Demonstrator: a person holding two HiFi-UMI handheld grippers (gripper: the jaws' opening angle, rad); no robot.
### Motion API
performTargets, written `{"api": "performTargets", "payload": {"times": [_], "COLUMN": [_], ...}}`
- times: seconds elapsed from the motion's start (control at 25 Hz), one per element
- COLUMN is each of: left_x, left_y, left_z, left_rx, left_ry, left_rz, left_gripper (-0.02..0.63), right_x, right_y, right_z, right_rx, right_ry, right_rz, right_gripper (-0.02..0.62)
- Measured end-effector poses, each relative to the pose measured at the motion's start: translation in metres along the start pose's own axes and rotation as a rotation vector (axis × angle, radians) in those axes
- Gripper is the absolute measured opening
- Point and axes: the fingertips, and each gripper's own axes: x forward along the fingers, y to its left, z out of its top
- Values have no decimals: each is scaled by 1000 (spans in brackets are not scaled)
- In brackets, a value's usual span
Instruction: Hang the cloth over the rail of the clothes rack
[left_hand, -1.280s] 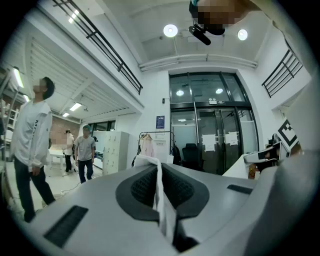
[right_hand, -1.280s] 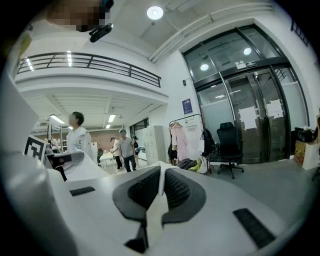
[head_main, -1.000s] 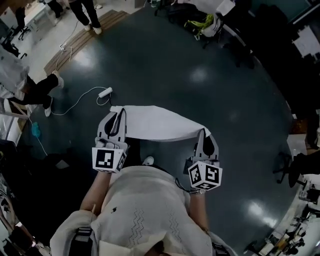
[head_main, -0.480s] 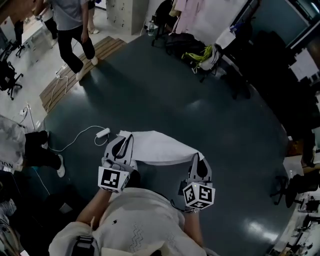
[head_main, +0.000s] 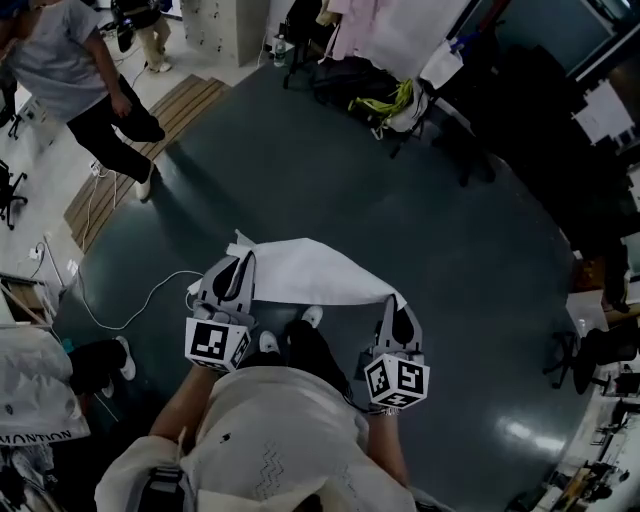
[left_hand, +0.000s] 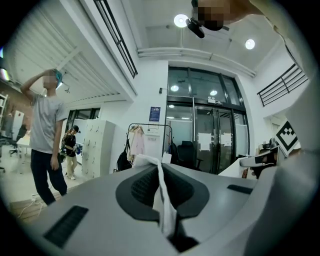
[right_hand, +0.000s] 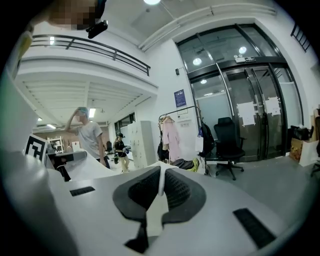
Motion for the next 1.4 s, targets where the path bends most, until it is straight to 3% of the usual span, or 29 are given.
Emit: {"api": "performTargets", "payload": {"times": [0.28, 0.52, 0.68, 1.04, 1.24, 1.4], "left_x": [70, 164, 231, 328, 378, 431], "left_y": [15, 30, 32, 42, 72, 103], "left_z": [-10, -4, 14, 38, 37, 38], "left_rx": [20, 55, 84, 51, 42, 26], "left_ry": [35, 70, 58, 15, 19, 14], "left_rz": [10, 29, 66, 148, 139, 86], "left_gripper": [17, 17, 17, 17, 17, 17], "right_x": [81, 168, 230, 334, 385, 425], "right_y": [-21, -51, -83, -130, -134, -129], "right_z": [7, 20, 44, 109, 111, 119], "right_rx": [4, 11, 32, 29, 31, 19], "right_ry": [18, 51, 50, -5, 24, 35], "right_rz": [25, 62, 99, 139, 124, 76], "right_gripper": [23, 23, 22, 23, 23, 23]}}
